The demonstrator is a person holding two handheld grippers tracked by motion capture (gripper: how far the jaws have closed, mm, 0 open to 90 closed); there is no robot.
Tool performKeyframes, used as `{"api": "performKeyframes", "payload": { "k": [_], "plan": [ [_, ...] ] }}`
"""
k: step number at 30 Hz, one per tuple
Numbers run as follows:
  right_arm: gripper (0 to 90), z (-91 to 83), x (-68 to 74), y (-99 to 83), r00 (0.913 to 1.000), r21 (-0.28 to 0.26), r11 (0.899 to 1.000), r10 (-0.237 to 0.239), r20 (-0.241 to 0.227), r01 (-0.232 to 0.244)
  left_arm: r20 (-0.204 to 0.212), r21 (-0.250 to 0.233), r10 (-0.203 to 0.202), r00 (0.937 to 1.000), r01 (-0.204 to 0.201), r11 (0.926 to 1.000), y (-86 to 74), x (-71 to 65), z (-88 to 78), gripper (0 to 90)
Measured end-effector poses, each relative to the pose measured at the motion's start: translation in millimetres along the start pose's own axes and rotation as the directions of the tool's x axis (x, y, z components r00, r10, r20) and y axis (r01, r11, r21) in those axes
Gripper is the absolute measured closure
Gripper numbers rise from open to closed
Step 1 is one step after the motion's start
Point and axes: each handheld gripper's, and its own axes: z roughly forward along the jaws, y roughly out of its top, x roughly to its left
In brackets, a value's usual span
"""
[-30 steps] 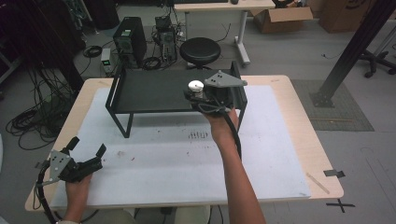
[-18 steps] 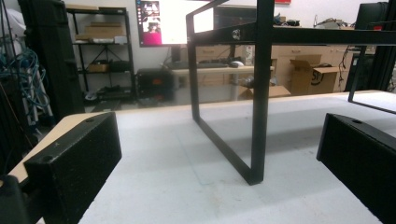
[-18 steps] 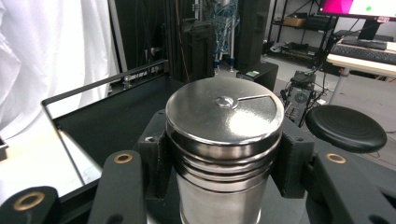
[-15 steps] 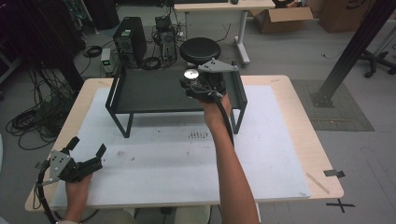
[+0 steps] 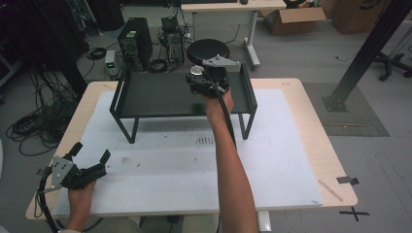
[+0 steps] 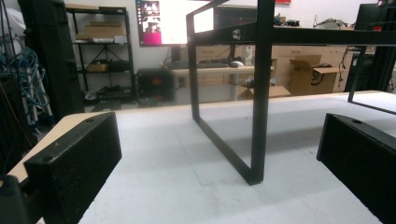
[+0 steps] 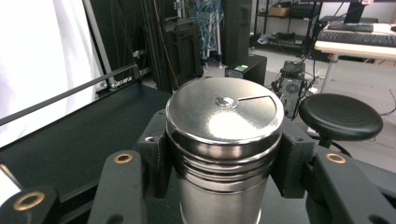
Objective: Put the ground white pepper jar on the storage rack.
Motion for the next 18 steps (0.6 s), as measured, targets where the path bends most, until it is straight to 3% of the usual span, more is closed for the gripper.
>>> {"api": "performKeyframes", "payload": {
  "k": [11,18],
  "plan": [
    [48.8,31.5,-0.5,-8.1,0.9997,0.057,0.998,0.023,0.007,-0.023,0.001,0.0,-0.004,1.0,0.004,1.0,0.0,0.0,0.0,0.3],
    [48.8,40.0,-0.9,-11.8,0.9995,0.079,0.996,0.03,0.011,-0.031,0.0,0.001,-0.003,1.0,0.003,1.0,0.0,0.1,0.1,0.2]
  ]
}}
